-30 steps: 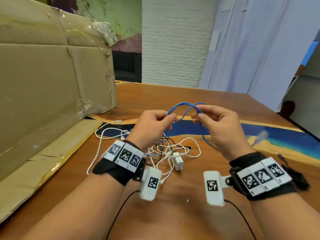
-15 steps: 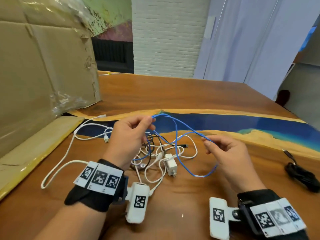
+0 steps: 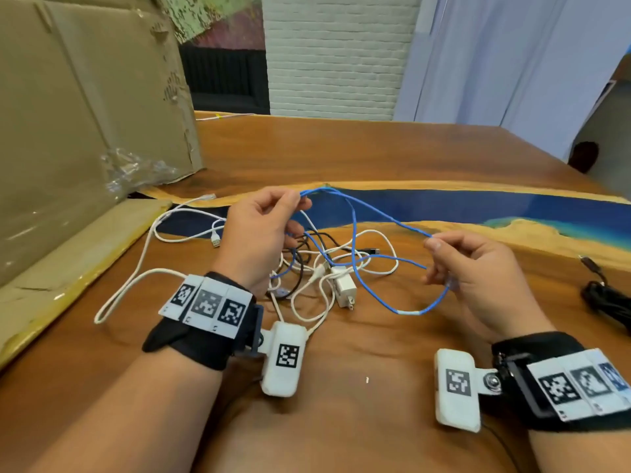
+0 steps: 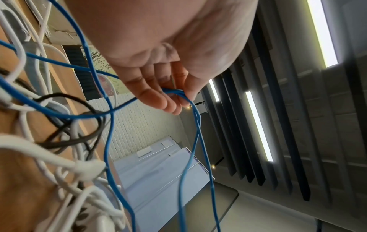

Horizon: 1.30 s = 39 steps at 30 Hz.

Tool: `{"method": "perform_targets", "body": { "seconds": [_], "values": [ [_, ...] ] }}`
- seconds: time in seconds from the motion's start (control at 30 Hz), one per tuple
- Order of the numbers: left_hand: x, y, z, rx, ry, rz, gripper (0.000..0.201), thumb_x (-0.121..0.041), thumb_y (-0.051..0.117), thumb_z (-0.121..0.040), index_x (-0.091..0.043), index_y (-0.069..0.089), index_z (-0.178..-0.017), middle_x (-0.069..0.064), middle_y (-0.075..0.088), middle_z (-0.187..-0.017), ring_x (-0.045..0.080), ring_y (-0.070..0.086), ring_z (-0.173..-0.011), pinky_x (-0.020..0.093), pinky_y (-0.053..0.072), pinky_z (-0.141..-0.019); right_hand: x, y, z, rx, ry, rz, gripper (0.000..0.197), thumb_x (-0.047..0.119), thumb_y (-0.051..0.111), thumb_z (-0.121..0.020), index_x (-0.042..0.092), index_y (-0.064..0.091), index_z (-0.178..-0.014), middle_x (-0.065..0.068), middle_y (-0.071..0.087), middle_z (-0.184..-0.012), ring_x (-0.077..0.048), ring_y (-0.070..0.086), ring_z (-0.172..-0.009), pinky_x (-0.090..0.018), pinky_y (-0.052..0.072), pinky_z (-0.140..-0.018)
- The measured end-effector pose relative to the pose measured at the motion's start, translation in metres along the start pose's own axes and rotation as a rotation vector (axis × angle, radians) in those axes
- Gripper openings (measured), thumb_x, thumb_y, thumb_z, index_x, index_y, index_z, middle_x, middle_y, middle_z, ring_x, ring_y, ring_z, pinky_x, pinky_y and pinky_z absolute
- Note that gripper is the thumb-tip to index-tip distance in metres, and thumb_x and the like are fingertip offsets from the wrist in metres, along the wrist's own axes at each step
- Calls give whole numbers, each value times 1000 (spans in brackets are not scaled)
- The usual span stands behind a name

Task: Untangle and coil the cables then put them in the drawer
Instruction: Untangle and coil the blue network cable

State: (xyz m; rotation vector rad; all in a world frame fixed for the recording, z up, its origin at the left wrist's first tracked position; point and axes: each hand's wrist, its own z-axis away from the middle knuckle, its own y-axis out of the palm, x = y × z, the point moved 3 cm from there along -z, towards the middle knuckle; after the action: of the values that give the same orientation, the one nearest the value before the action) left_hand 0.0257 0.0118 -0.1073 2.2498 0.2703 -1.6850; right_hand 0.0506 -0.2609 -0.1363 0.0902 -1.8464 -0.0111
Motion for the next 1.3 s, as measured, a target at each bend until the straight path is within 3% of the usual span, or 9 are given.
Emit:
{"method": "perform_targets", "body": {
  "seconds": [0.1, 0.17, 0.33, 0.43, 0.63, 0.77, 0.87, 1.07, 1.3],
  "values": [
    [-2, 2, 1, 8, 55, 19, 12, -6, 64, -96, -17, 66, -99, 6, 70, -102, 16, 67, -70, 25, 52, -57, -2, 1, -1, 22, 52, -118, 17, 23, 76, -78, 9, 70, -85, -1, 51, -55, -18, 51, -53, -30, 56, -56],
    [-5, 4, 3, 14, 103, 16, 17, -7, 71, -89, -20, 62, -96, 4, 66, -106, 22, 71, -78, 29, 54, -63, -3, 3, -1, 21, 55, -131, 11, 18, 71, -89, 7, 68, -88, 0, 48, -54, -17, 49, -53, -30, 54, -57],
    [-7, 27, 13, 178, 54, -60, 19, -8, 78, -83, -17, 63, -75, 0, 61, -69, 18, 58, -67, 29, 49, -63, -2, 15, -2, 57, 71, -147, 19, 8, 51, -104, 11, 63, -89, 3, 49, -56, -14, 50, -56, -31, 51, -64],
    [-5, 46, 21, 374, -9, -106, 8, -11, 78, -84, -13, 70, -86, 0, 63, -72, 16, 58, -69, 31, 46, -66, 0, 21, -2, 104, 78, -231, 18, 10, 48, -104, 13, 62, -93, 1, 49, -63, -15, 53, -61, -30, 53, -66],
    [-1, 101, 42, 594, 123, -312, 25, -4, 73, -86, -2, 71, -111, -4, 60, -66, 5, 57, -56, 18, 44, -53, -10, 34, -5, 246, 72, -222, 41, -4, 41, -94, 3, 60, -130, -24, 56, -115, -33, 53, -100, -43, 51, -85],
    [3, 83, 31, 718, -5, -465, 41, -10, 78, -84, -15, 66, -123, 9, 64, -92, 16, 62, -68, 27, 49, -61, -4, 11, -7, 74, 122, -330, 21, 5, 41, -102, 16, 58, -96, -8, 59, -75, -20, 62, -74, -37, 58, -80],
    [5, 69, 24, 789, -62, -576, 22, -13, 78, -86, -13, 74, -108, 4, 71, -77, 15, 55, -62, 25, 44, -60, -4, 11, -3, 72, 105, -295, 19, 9, 43, -104, 18, 57, -95, -3, 60, -72, -19, 66, -75, -38, 56, -85],
    [8, 41, -5, 337, 1, -530, 7, -22, 82, -82, -21, 76, -79, -13, 66, -61, 2, 55, -54, 21, 44, -58, 1, 14, -2, 56, 80, -308, 17, 13, 49, -105, 14, 64, -96, 0, 46, -61, -16, 52, -61, -37, 56, -78],
    [14, 38, -16, 203, -120, -446, 54, -20, 73, -87, -34, 47, -132, 6, 70, -100, 15, 68, -62, 36, 54, -61, 3, 19, 5, 157, 17, -153, 24, 11, 55, -101, 15, 75, -89, 3, 43, -58, -17, 42, -64, -35, 51, -76]
  ]
}}
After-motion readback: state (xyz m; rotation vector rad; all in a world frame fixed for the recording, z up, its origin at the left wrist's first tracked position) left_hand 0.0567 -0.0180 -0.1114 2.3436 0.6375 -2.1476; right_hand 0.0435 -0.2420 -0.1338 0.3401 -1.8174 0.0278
